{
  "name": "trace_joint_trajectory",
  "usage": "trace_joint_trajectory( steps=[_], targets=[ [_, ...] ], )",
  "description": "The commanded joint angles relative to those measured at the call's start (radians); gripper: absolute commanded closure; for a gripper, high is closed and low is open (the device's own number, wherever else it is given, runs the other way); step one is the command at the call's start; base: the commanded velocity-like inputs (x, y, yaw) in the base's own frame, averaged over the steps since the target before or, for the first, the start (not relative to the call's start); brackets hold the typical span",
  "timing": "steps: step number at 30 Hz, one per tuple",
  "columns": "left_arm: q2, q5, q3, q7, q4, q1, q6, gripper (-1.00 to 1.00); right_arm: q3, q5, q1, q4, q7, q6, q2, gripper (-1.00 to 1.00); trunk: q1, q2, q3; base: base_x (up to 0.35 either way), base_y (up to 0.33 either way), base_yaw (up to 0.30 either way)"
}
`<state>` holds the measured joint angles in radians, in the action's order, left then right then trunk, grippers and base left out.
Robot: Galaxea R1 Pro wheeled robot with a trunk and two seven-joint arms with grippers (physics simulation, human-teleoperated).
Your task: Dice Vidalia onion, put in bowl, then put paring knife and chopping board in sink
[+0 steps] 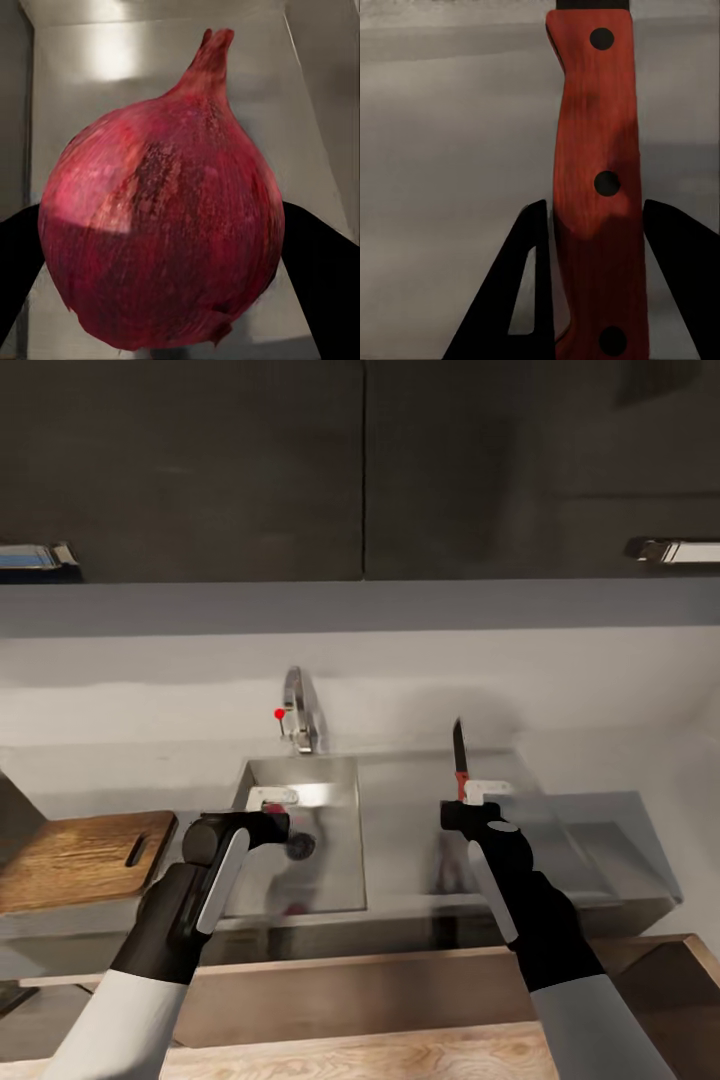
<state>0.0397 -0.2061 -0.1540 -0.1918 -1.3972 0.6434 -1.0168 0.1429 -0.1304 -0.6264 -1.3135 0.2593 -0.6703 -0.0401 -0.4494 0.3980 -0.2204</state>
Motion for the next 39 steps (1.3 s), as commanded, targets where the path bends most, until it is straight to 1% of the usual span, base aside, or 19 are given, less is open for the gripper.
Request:
trace_joint_trajectory(
  steps=[1,3,5,6,8,10,13,26,39],
  targets=[
    [0.0,-0.01,-0.001,-0.009,-0.001,0.001,-0.003,1.0,0.001,-0.011,-0.001,-0.001,0.009,-0.003,0.0,1.0,-0.001,0.002,-0.001,0.0,0.296,0.0],
    [0.0,-0.01,-0.002,-0.009,-0.002,0.001,-0.003,1.0,0.001,-0.011,-0.001,-0.001,0.007,-0.002,0.001,1.0,-0.001,0.002,0.0,0.0,0.297,0.0],
    [-0.001,-0.01,-0.018,-0.009,-0.002,0.001,-0.003,1.0,0.001,-0.011,-0.001,-0.001,0.006,-0.002,0.003,1.0,-0.001,0.002,0.0,0.0,0.298,0.0],
    [-0.001,-0.01,-0.042,-0.009,-0.002,0.001,-0.003,1.0,0.001,-0.011,-0.001,-0.001,0.005,-0.001,0.013,1.0,-0.001,0.002,0.0,0.0,0.299,0.0],
    [-0.001,-0.01,-0.056,-0.009,-0.004,0.001,-0.003,1.0,0.001,-0.012,-0.001,-0.001,0.005,0.0,0.028,1.0,-0.001,0.002,0.0,0.0,0.299,0.0],
    [-0.001,-0.01,-0.061,-0.009,-0.007,0.001,-0.003,1.0,0.001,-0.013,-0.001,-0.001,0.005,0.0,0.035,1.0,-0.001,0.002,0.0,-0.024,0.299,0.0],
    [-0.001,-0.01,-0.065,-0.009,-0.012,0.001,-0.003,1.0,0.002,-0.013,-0.001,-0.001,0.005,0.0,0.039,1.0,-0.001,0.002,0.0,-0.064,0.299,0.0],
    [-0.007,-0.01,-0.065,-0.009,-0.037,0.001,-0.004,1.0,0.003,-0.013,-0.001,0.0,0.005,0.0,0.039,1.0,-0.001,0.002,0.0,-0.084,0.299,0.0],
    [-0.007,-0.01,-0.065,-0.009,-0.042,0.001,-0.003,1.0,0.003,-0.014,-0.001,0.0,0.005,0.001,0.04,1.0,-0.001,0.002,0.0,-0.009,0.299,0.0]
  ],
)
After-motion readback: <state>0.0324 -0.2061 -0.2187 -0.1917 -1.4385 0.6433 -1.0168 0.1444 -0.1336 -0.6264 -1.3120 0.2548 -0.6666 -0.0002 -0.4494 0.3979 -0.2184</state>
